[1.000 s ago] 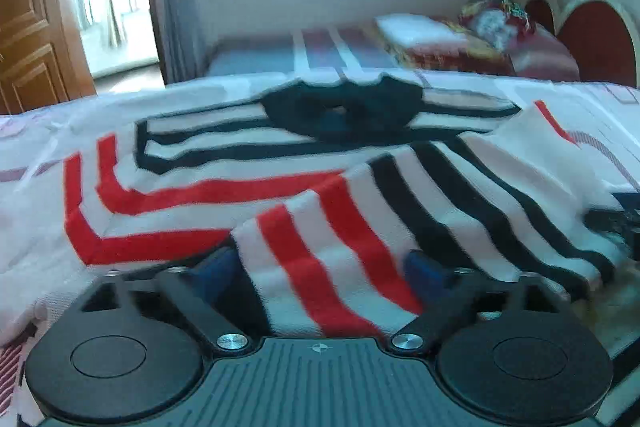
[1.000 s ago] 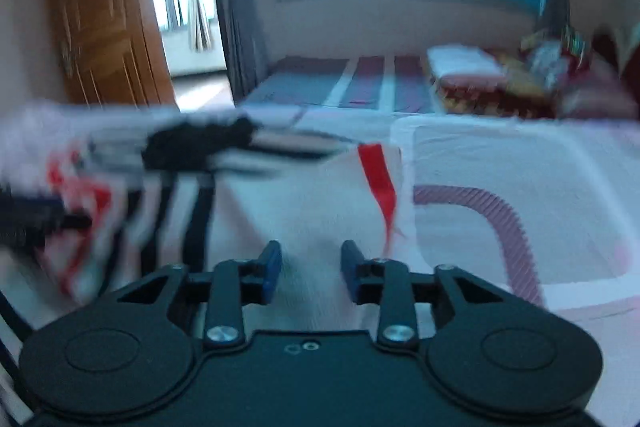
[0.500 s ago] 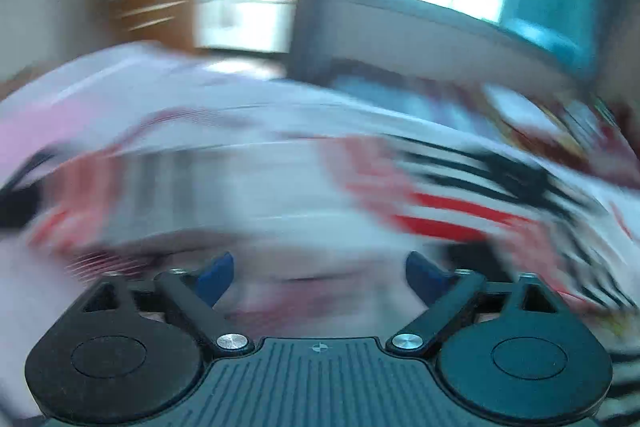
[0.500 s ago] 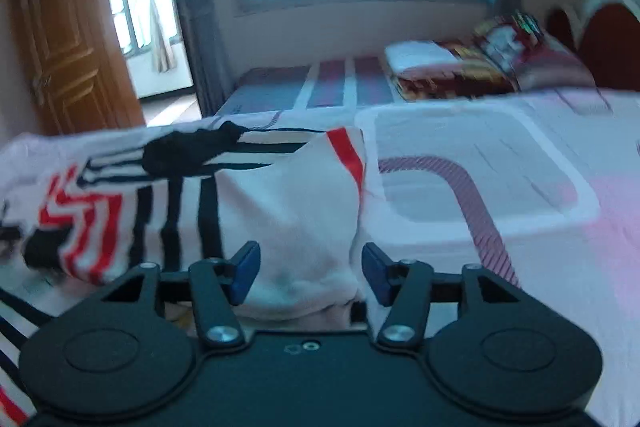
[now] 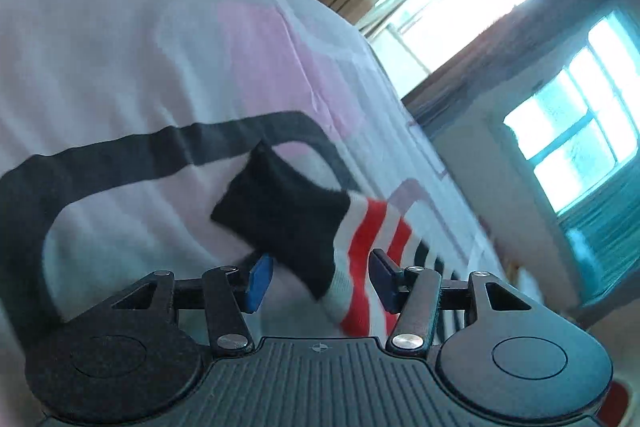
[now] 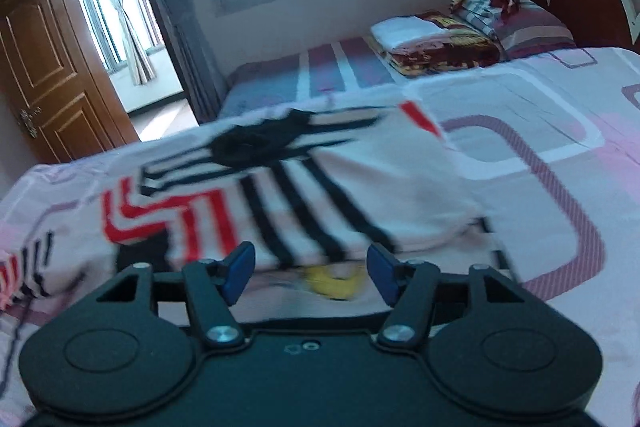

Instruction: Fold small clothes

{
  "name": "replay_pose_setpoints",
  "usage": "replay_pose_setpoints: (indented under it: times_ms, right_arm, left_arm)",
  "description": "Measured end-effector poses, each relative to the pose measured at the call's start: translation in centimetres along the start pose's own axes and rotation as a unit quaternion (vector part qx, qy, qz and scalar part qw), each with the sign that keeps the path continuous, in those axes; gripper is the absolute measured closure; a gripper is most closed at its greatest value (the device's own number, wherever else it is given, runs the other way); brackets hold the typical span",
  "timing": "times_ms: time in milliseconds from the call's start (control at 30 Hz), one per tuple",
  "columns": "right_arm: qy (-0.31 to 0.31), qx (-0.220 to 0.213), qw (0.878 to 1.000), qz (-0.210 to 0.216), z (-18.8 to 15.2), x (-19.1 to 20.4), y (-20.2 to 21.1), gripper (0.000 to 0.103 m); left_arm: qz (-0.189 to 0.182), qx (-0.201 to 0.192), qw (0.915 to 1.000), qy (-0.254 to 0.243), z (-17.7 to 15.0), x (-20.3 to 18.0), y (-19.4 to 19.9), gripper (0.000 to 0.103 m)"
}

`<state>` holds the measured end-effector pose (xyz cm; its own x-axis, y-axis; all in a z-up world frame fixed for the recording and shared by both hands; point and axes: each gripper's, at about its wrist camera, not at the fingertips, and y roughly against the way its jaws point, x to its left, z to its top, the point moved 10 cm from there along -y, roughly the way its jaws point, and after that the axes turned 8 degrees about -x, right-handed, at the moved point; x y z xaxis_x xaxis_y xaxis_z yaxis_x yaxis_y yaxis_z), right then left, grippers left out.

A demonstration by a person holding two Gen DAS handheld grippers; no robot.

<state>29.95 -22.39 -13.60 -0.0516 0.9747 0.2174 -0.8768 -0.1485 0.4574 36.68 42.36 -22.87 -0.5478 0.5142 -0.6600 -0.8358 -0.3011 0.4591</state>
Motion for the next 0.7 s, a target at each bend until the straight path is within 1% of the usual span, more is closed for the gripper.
replay_pose_setpoints:
  times_ms: [67, 100, 133, 167, 200, 233, 267, 300, 333, 400, 467, 500, 533, 633, 700]
  right_arm:
    - [0.012, -0.003, 1.0, 0.001, 0.1, 1.6, 0.1, 0.041]
    - [0.018, -0.004, 1.0, 0.001, 0.1, 2.2, 0.2, 0.041]
    - [0.026, -0.005, 1.0, 0.001, 0.0, 2.8, 0.3, 0.041]
    - [0.029, -0.005, 1.0, 0.002, -0.1, 3.2, 0.4, 0.041]
    - [0.032, -0.005, 0.999, 0.003, -0.1, 3.5, 0.5, 0.041]
    - [0.033, -0.005, 0.999, 0.001, -0.3, 3.8, 0.6, 0.041]
    - [0.03, -0.005, 1.0, 0.0, -0.3, 3.8, 0.6, 0.041]
    - [0.025, -0.004, 1.0, 0.0, -0.4, 3.7, 0.7, 0.041]
    - [0.019, -0.004, 1.0, -0.001, -0.5, 3.4, 0.7, 0.041]
    - [0.008, -0.004, 1.0, -0.004, -0.6, 3.0, 0.9, 0.041]
    - [-0.007, -0.008, 1.0, -0.006, -0.7, 2.2, 1.2, 0.041]
    - [-0.014, -0.012, 1.0, -0.01, -0.7, 1.6, 1.4, 0.041]
    - [-0.02, -0.014, 1.0, -0.014, -0.7, 1.0, 1.6, 0.041]
    - [-0.036, -0.019, 0.999, -0.019, -0.5, -1.0, 2.3, 0.041]
    - [-0.047, -0.025, 0.998, -0.022, -0.2, -2.5, 3.0, 0.041]
  left_arm:
    - [-0.007, -0.003, 0.9999, 0.008, 0.3, -0.2, -0.8, 0.048]
    - [-0.01, -0.002, 0.9999, 0.003, 0.5, -0.4, -1.4, 0.052]
    - [-0.006, 0.001, 0.9999, -0.016, 0.5, -0.8, -2.1, 0.064]
    - [0.014, 0.005, 0.9983, -0.056, 0.5, -1.0, -3.0, 0.073]
    - [0.037, 0.008, 0.9942, -0.101, 0.5, -1.3, -3.3, 0.086]
    - [0.043, 0.009, 0.9906, -0.13, 0.5, -1.7, -3.7, 0.088]
    - [0.044, 0.012, 0.988, -0.147, 0.4, -2.2, -3.9, 0.09]
    - [0.049, 0.018, 0.9847, -0.166, 0.4, -2.8, -4.0, 0.097]
    - [0.042, 0.021, 0.9836, -0.174, 0.4, -3.6, -3.8, 0.097]
    - [-0.006, 0.012, 0.985, -0.172, 0.3, -6.6, -2.8, 0.097]
    - [-0.061, 0.011, 0.9788, -0.195, -0.8, -10.9, -1.8, 0.097]
    - [-0.09, 0.013, 0.9733, -0.21, -1.9, -13.5, -1.3, 0.097]
    - [-0.116, 0.02, 0.9668, -0.227, -3.3, -16.0, -0.7, 0.097]
    - [-0.189, 0.057, 0.9382, -0.284, -9.7, -24.3, 0.7, 0.097]
    - [-0.219, 0.085, 0.919, -0.317, -14.7, -28.9, 1.3, 0.097]
